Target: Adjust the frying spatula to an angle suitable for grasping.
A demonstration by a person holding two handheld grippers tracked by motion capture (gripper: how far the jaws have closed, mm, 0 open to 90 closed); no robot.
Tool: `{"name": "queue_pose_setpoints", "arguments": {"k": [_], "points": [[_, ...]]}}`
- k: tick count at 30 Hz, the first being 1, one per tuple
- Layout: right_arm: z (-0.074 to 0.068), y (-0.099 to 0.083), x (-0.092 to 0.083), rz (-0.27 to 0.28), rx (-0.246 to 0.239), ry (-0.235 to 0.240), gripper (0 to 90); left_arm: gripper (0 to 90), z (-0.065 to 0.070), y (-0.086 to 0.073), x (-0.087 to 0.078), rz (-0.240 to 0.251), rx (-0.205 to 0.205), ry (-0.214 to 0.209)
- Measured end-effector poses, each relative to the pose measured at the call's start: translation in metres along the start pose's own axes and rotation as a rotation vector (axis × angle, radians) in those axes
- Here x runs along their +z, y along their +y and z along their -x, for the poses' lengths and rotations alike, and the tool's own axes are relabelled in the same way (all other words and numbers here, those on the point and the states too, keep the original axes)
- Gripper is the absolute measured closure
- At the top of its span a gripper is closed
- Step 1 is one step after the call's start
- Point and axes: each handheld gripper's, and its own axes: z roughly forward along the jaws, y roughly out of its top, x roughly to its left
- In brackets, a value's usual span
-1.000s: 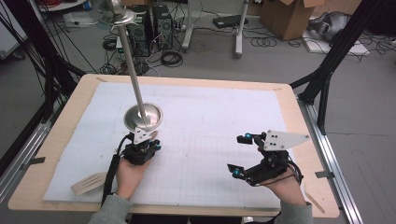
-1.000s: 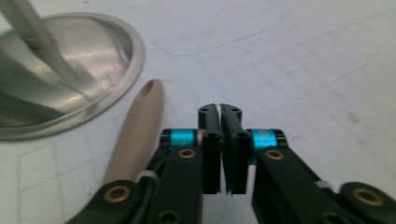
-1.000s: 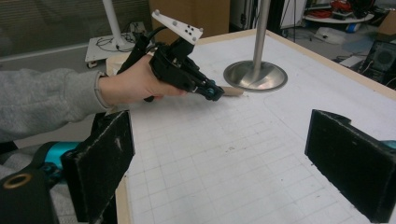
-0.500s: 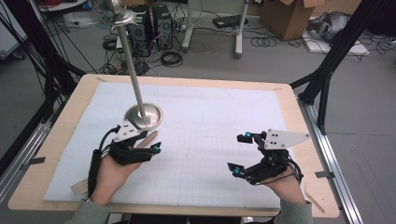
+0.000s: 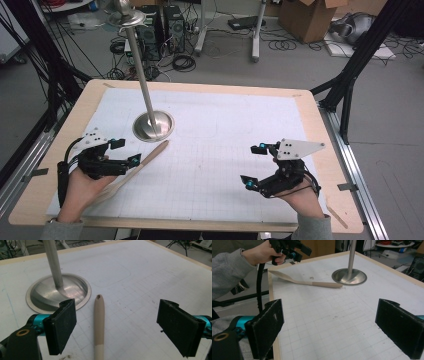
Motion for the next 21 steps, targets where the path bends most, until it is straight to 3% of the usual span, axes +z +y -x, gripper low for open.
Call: {"name": "queue_pose_setpoints", "arguments": {"k": [8, 17, 21], "points": [[0.0, 0.0, 0.004, -0.018, -0.005, 0.009, 7.2, 18.2, -0.009, -0.009, 0.006, -0.034, -0.001, -0.03], [0.004, 0.001, -0.004, 0.014, 0.01, -0.016, 7.2, 15.1, -0.014, -0.009, 0.004, -0.007, 0.004, -0.049], [0.004, 0.0, -0.001, 0.0, 0.005, -0.017, 7.2, 14.7, -0.017, -0.012, 0.001, -0.004, 0.0, -0.051]]}}
